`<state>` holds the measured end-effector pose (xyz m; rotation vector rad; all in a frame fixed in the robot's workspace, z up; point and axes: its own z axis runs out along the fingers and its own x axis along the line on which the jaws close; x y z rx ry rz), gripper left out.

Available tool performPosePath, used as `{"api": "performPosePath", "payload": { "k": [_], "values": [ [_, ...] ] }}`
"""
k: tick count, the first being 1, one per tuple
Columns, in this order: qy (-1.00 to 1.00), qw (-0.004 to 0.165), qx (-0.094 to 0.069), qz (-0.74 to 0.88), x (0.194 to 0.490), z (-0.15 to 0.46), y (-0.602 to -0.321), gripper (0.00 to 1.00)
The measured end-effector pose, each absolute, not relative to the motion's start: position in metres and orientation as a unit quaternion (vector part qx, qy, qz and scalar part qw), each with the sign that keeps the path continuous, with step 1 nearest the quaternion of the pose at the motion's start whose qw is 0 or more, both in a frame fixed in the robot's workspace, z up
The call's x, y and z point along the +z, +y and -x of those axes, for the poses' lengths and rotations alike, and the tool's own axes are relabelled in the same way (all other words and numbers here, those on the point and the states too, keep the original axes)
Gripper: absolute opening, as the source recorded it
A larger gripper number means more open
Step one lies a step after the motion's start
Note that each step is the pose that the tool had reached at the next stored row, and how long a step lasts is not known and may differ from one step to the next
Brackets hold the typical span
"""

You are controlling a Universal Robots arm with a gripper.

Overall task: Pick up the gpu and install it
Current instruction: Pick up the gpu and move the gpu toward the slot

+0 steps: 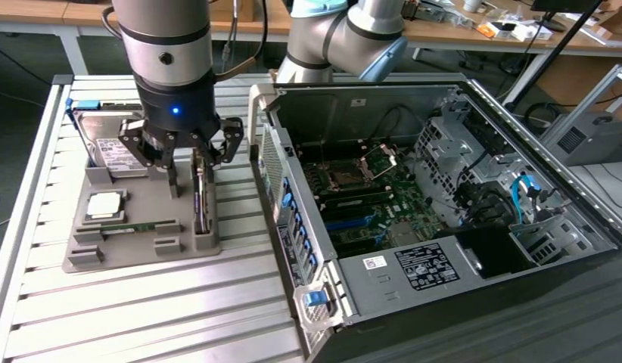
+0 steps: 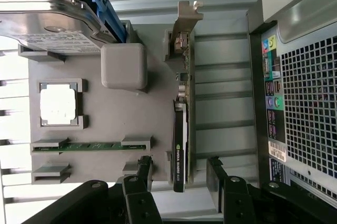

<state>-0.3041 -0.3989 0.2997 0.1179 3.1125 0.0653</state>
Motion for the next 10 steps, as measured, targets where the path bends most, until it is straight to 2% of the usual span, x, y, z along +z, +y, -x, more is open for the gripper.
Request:
{"api": "performPosePath", "payload": {
  "k": [10],
  "values": [
    [0.999,0.013,0.021,-0.038,0.2972,0.3041,-0.3989,0.54]
  ]
}}
